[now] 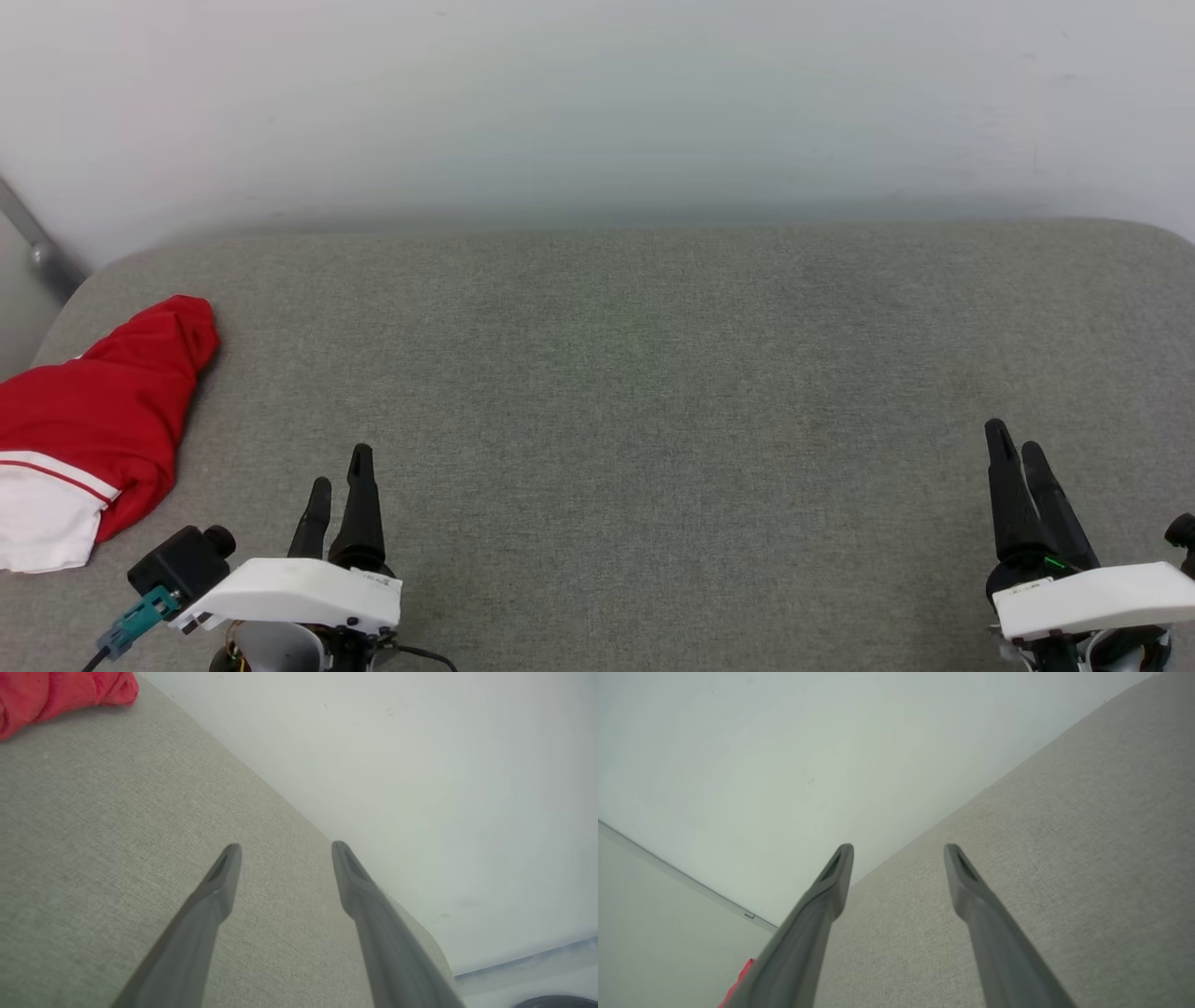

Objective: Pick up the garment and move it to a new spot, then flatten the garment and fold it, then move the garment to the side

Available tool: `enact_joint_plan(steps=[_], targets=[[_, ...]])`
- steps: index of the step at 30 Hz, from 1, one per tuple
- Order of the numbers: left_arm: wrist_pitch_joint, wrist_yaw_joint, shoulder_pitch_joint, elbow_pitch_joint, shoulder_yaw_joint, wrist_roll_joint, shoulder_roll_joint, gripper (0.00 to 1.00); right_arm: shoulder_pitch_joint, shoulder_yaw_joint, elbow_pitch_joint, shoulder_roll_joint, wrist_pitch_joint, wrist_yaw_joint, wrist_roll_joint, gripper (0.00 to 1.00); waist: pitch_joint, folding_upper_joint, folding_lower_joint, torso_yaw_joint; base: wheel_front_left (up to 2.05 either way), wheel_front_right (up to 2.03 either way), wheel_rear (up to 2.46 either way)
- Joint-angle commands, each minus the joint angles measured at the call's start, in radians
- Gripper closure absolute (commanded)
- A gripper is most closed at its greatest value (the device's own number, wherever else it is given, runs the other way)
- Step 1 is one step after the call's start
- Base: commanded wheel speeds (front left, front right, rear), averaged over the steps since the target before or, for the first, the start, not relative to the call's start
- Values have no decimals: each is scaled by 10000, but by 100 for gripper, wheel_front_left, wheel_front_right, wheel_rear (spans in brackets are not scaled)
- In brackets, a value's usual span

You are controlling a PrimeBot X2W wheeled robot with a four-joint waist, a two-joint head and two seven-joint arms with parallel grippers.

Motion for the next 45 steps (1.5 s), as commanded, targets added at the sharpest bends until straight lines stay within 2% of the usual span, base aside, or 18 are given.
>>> enact_joint_plan(steps=[1,13,23,38,45], targets=[[-91,68,-60,-186,-63,281,83,0,-5,13,-211,-14,-86,-1,-310,0,0,0,0,3,0,0,0],[-480,700,67,-437,-692,1950,371,0,211,-31,-508,-12,-477,-1,-1908,0,3,0,0,16,0,0,0],[-770,1022,129,-619,-1115,3021,553,0,369,-20,-769,-11,-775,-2,-3080,0,21,0,0,31,0,0,0],[-1159,1257,325,-807,-1457,4490,554,0,633,-40,-1099,-9,-1150,-2,-4599,0,23,0,0,48,0,0,0],[-1328,1197,437,-905,-1439,5004,455,0,754,-86,-1283,-8,-1323,-2,-5123,0,14,0,0,55,0,0,0]])
